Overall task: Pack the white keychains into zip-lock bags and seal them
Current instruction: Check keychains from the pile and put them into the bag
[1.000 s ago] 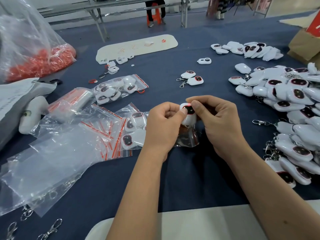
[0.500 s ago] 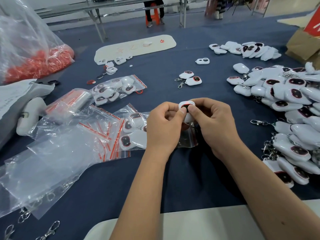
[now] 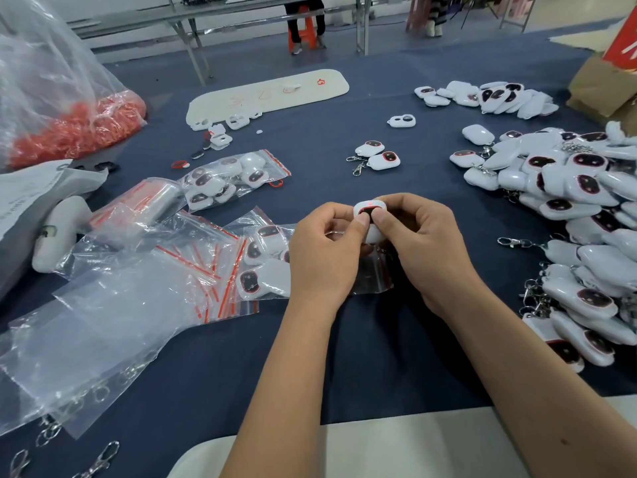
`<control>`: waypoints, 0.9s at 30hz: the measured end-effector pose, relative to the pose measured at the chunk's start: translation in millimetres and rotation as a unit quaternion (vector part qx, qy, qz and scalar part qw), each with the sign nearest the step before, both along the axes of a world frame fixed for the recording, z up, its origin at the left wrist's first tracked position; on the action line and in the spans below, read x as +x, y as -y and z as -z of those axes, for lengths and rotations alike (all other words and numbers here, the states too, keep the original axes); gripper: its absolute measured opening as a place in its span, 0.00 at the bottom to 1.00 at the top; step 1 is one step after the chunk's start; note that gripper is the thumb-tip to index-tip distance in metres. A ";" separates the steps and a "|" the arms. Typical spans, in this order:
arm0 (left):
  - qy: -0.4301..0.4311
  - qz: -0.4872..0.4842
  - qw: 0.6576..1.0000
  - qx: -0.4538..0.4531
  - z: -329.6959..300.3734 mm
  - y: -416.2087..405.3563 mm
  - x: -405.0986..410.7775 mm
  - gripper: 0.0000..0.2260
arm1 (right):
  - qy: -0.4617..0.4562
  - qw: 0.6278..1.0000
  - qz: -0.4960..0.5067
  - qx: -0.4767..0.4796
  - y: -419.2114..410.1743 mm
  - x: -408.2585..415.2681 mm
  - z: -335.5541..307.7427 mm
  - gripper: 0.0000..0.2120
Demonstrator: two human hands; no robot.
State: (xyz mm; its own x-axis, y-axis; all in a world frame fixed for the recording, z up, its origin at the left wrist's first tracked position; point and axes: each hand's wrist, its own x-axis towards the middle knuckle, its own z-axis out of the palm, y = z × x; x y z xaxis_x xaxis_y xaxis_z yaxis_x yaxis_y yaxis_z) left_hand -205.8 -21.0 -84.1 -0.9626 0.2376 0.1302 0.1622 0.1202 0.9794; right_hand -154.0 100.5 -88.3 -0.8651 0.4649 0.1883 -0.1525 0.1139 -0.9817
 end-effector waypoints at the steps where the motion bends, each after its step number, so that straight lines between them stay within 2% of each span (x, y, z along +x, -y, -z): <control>1: 0.000 -0.007 1.000 0.007 0.5 -0.1 -0.2 0.03 | 0.002 1.000 -0.006 0.000 0.0 -0.2 0.0 0.08; 5: 0.009 -0.017 0.999 0.031 1.8 0.4 -1.1 0.03 | 0.007 0.999 -0.023 0.029 0.8 -0.3 0.5 0.10; 15: 0.015 -0.031 0.999 0.028 -0.3 -2.0 1.2 0.06 | 0.001 1.000 0.015 0.015 3.7 -2.5 4.4 0.11; 18: 0.010 -0.044 0.999 -0.010 0.4 -3.3 1.0 0.05 | -0.006 0.999 0.050 0.001 1.9 -3.5 4.9 0.10; 24: -0.071 -0.050 0.989 -0.121 2.9 -3.9 4.8 0.07 | -0.052 0.982 0.117 -0.141 -7.1 -5.8 1.6 0.05; 27: -0.086 -0.057 0.983 -0.149 2.2 -4.9 6.9 0.12 | -0.066 0.965 0.139 -0.212 -11.7 -6.4 -0.2 0.07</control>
State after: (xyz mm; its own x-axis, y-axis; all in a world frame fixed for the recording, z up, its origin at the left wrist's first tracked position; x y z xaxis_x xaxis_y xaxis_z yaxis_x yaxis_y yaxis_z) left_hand -198.9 -16.2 -86.3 -0.9548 0.1825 0.2345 0.2917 0.4247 0.8570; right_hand -160.4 112.2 -88.1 -0.6775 0.7348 0.0314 -0.3014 -0.2385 -0.9232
